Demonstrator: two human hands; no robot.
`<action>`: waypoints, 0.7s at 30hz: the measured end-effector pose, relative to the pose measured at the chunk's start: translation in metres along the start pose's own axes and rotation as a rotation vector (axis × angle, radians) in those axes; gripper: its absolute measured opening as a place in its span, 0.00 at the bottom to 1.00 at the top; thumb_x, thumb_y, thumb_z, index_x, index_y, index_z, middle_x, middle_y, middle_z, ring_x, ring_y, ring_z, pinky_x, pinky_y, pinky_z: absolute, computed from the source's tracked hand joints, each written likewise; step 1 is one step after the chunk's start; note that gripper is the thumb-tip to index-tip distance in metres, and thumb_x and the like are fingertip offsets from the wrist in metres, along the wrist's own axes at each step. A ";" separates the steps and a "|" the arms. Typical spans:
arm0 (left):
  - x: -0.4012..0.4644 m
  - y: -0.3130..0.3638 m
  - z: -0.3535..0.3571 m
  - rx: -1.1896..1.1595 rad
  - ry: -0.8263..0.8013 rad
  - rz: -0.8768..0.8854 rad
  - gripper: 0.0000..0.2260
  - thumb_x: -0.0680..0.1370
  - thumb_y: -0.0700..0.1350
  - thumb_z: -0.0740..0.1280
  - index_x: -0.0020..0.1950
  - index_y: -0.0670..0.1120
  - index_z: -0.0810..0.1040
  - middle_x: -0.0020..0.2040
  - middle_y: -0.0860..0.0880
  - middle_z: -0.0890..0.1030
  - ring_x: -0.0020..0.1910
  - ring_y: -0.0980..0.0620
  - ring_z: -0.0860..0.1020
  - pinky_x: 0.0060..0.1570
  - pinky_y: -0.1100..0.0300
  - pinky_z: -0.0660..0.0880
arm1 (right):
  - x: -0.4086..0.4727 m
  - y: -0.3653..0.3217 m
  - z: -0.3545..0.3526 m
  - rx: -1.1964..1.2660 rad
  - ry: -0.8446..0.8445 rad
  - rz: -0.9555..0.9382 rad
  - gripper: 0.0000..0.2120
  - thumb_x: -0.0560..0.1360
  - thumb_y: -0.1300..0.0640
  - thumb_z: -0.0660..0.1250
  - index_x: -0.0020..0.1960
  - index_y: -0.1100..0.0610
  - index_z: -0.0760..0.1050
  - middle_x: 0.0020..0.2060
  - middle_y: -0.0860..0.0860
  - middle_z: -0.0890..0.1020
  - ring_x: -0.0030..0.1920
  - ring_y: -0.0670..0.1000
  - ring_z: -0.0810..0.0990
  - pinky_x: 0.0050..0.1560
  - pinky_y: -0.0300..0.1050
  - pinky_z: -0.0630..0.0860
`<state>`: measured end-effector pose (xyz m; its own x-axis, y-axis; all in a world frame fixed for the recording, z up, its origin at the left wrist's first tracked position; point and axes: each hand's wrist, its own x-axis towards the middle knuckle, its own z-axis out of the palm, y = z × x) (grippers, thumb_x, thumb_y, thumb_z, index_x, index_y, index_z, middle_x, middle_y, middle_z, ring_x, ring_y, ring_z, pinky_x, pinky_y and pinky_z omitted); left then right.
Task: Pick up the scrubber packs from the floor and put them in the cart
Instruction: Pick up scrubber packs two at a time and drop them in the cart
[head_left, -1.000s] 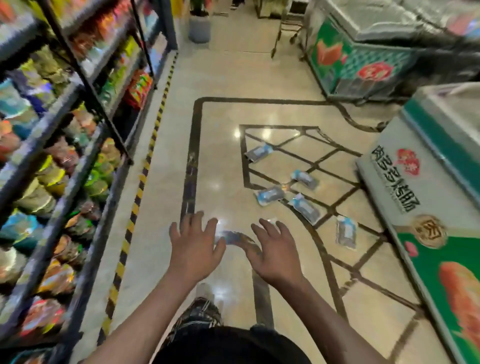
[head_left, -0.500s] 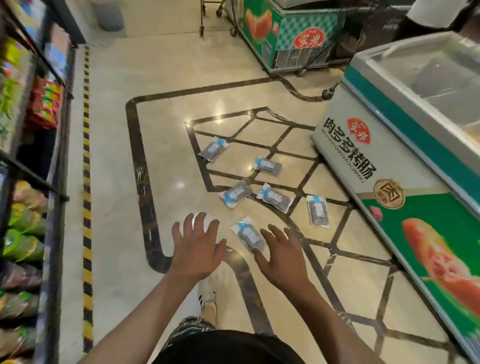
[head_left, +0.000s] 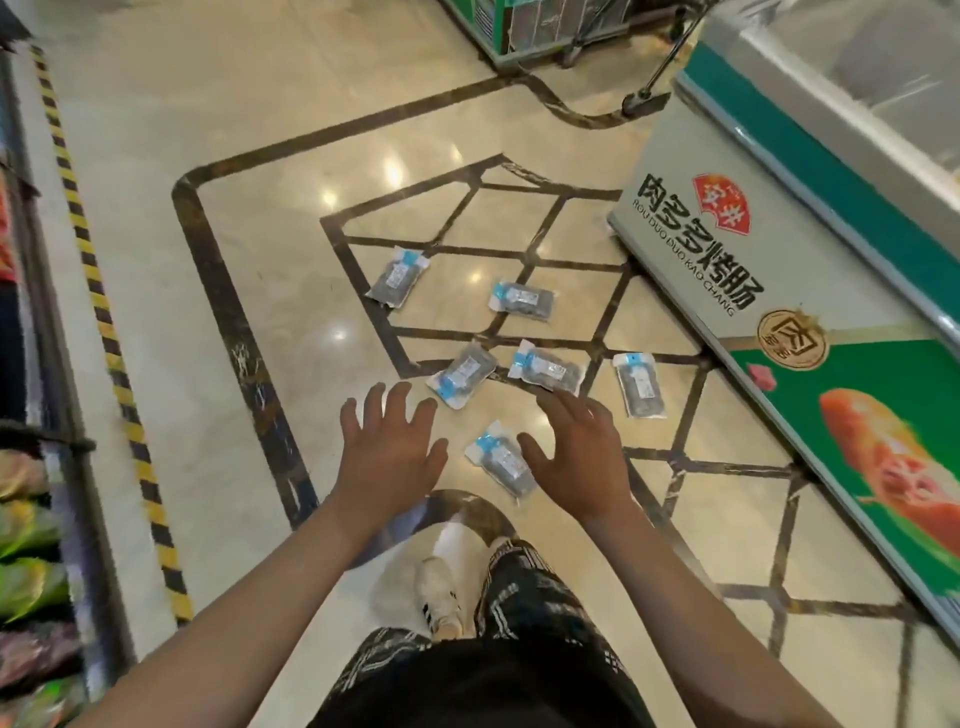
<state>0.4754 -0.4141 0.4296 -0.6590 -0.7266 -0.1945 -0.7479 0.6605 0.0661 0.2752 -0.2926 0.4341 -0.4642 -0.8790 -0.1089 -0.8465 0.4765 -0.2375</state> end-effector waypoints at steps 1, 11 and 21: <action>0.012 0.000 0.000 -0.001 0.008 0.011 0.23 0.76 0.58 0.70 0.67 0.47 0.78 0.72 0.39 0.74 0.71 0.34 0.72 0.67 0.30 0.67 | 0.006 0.006 0.003 0.002 -0.007 0.031 0.26 0.77 0.41 0.68 0.70 0.52 0.77 0.71 0.54 0.78 0.69 0.63 0.76 0.70 0.60 0.74; 0.149 0.008 0.013 0.049 -0.113 0.006 0.24 0.79 0.59 0.65 0.71 0.49 0.75 0.76 0.39 0.69 0.75 0.35 0.66 0.70 0.31 0.62 | 0.088 0.081 0.031 0.060 -0.062 0.212 0.26 0.78 0.40 0.66 0.70 0.54 0.78 0.69 0.55 0.80 0.69 0.64 0.77 0.72 0.60 0.70; 0.283 0.004 0.108 0.059 -0.102 0.090 0.23 0.78 0.57 0.67 0.69 0.45 0.76 0.72 0.36 0.73 0.70 0.32 0.71 0.67 0.31 0.65 | 0.199 0.122 0.129 0.127 -0.132 0.288 0.24 0.76 0.44 0.71 0.68 0.55 0.79 0.68 0.56 0.81 0.66 0.66 0.78 0.65 0.62 0.77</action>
<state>0.2945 -0.5970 0.2694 -0.7091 -0.6432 -0.2890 -0.6784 0.7340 0.0311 0.1130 -0.4117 0.2587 -0.6347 -0.7074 -0.3108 -0.6424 0.7067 -0.2966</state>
